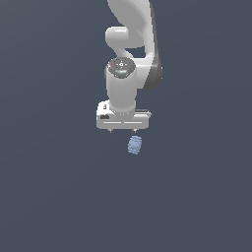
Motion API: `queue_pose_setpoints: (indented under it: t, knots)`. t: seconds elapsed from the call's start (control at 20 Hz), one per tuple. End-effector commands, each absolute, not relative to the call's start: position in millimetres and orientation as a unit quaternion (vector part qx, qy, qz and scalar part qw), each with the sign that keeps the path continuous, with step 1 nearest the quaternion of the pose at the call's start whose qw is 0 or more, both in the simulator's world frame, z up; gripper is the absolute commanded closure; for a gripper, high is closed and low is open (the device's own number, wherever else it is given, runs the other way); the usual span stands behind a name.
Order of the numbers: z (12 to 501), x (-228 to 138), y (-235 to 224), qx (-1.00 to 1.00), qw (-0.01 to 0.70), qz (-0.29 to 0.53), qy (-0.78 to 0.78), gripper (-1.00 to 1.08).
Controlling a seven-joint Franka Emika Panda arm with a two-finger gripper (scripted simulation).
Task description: Pick up the object and move it to a goal position.
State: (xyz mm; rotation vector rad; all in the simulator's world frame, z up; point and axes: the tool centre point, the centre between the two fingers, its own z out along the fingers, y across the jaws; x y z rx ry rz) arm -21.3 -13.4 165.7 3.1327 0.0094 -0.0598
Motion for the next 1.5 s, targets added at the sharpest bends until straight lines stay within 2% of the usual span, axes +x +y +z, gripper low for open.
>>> queue_pose_setpoints:
  t: [0.0,0.85,1.45]
  knots:
    - [166,-21,-13,1.0,0.004,-0.019,0.003,-0.92]
    - [158,-33,-22,0.999,0.018,-0.038,0.016,-0.92]
    - [138,-29,2,0.999,0.013,-0.023,-0.037,-0.92]
